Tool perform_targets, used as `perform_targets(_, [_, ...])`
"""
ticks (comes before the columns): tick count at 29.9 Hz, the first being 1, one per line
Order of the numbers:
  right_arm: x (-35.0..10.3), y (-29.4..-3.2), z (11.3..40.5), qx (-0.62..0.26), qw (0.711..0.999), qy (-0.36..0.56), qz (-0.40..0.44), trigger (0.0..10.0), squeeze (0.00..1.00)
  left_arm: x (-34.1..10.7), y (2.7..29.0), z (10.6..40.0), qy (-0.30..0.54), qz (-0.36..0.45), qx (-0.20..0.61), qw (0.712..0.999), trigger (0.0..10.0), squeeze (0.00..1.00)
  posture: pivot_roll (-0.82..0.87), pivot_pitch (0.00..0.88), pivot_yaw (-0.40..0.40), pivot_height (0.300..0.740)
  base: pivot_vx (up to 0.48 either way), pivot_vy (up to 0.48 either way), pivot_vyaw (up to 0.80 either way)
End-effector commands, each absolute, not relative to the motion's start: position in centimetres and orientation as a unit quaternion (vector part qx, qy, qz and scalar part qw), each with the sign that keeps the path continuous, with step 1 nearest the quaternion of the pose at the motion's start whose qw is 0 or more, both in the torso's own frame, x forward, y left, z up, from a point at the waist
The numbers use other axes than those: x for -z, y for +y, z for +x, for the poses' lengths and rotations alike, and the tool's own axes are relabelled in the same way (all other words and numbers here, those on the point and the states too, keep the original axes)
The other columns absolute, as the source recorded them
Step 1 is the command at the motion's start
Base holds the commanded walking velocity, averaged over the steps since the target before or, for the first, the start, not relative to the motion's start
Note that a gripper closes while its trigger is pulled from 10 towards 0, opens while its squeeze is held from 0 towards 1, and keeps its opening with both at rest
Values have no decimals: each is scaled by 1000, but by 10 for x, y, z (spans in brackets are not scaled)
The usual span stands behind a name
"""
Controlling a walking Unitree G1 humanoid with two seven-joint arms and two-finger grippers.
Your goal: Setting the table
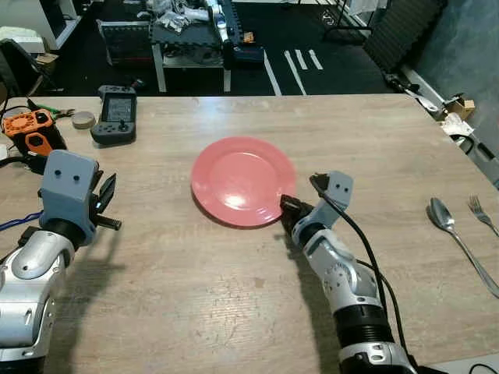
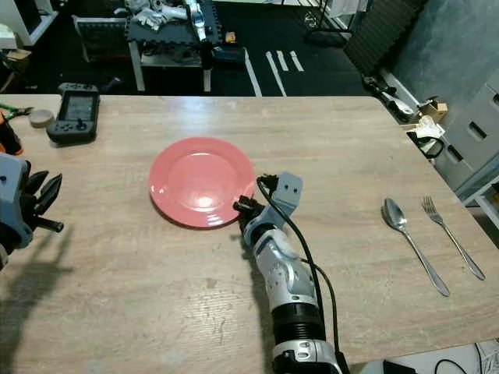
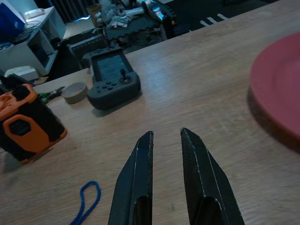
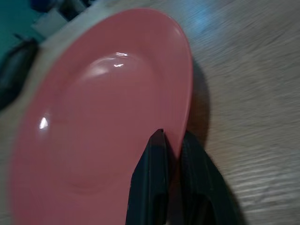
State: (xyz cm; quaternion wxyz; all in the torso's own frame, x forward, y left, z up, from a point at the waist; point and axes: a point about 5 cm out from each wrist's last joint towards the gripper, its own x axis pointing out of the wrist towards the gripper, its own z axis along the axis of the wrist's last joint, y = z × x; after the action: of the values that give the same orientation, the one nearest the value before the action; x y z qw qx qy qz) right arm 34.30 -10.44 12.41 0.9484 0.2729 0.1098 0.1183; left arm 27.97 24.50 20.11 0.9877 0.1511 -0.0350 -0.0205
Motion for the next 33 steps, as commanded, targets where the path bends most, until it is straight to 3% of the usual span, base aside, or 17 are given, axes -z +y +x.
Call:
perform_targets(1, [-106, -100, 325, -191, 914, 162, 320, 0, 0, -201, 251, 279, -29, 145, 11, 989, 10000, 0, 90, 109, 20, 740, 0, 0, 0])
perform_targets(10, [-116, -96, 306, -298, 886, 158, 318, 0, 0, -212, 262, 279, -39, 79, 40, 995, 10000, 0, 82, 94, 24, 740, 0, 0, 0])
perform_targets(14, [-115, -92, 291, -358, 875, 176, 275, 0, 0, -206, 235, 277, -6, 82, 198, 977, 10000, 0, 84, 77, 19, 740, 0, 0, 0])
perform_targets(23, [-139, -103, 296, -369, 896, 133, 207, 0, 0, -146, 191, 288, 48, 48, 274, 959, 10000, 0, 62, 67, 22, 740, 0, 0, 0])
perform_targets(24, [-141, -104, 295, -377, 895, 127, 200, 1569, 0, -142, 189, 289, 52, 47, 276, 959, 10000, 0, 62, 67, 22, 740, 0, 0, 0])
perform_targets(25, [-145, -106, 293, -386, 897, 115, 181, 10000, 0, -137, 188, 293, 56, 47, 279, 958, 10000, 0, 58, 68, 23, 740, 0, 0, 0])
perform_targets(29, [-147, -107, 291, -388, 900, 105, 167, 10000, 0, -136, 188, 295, 56, 53, 279, 957, 10000, 0, 51, 67, 31, 740, 0, 0, 0])
perform_targets(30, [-148, -111, 295, -361, 915, 91, 153, 10000, 1000, -140, 188, 296, 49, 63, 282, 956, 10000, 0, 47, 67, 34, 740, 0, 0, 0])
perform_targets(33, [-149, -120, 303, -305, 940, 71, 134, 10000, 1000, -149, 188, 295, 29, 93, 288, 953, 10000, 0, 49, 73, 38, 740, 0, 0, 0])
